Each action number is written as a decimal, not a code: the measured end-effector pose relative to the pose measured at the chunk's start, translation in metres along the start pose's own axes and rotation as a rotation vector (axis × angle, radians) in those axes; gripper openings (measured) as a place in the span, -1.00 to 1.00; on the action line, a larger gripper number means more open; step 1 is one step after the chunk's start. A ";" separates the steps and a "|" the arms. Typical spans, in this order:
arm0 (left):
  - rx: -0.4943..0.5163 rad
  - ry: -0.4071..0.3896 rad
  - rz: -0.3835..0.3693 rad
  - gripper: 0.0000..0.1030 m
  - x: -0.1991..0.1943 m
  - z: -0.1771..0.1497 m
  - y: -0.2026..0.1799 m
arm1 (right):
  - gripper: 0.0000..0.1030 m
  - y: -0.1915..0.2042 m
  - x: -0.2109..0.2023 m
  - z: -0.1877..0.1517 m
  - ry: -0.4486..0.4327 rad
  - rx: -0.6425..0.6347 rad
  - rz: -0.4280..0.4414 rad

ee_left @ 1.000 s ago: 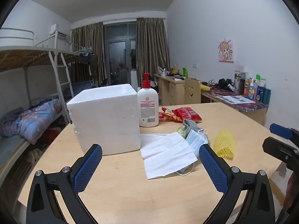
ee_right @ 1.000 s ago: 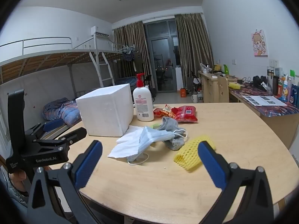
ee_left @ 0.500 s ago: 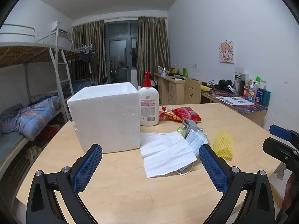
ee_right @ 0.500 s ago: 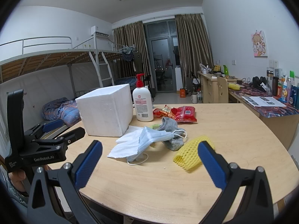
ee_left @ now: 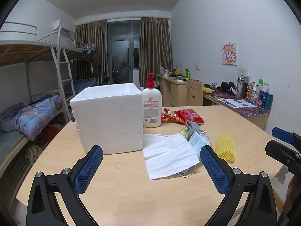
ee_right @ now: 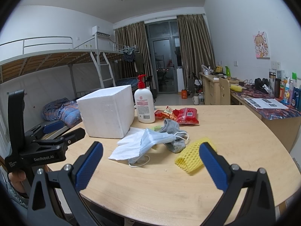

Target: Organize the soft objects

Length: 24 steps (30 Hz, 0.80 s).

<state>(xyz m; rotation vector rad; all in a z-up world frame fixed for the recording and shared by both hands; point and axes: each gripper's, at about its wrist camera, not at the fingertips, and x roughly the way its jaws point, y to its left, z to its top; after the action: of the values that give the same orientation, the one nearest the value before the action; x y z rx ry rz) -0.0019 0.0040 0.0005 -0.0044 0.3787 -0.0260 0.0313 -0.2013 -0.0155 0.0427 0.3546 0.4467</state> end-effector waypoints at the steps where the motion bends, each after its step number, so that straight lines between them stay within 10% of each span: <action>1: 0.003 -0.002 0.002 1.00 0.000 0.000 0.000 | 1.00 0.000 0.000 0.000 -0.001 -0.001 -0.001; 24: 0.014 -0.009 0.004 1.00 -0.003 0.000 -0.001 | 1.00 0.001 -0.004 0.004 -0.009 0.003 0.001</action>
<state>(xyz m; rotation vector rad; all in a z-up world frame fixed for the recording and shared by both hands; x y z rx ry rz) -0.0043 0.0032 0.0017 0.0103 0.3691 -0.0250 0.0289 -0.2025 -0.0099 0.0475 0.3461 0.4470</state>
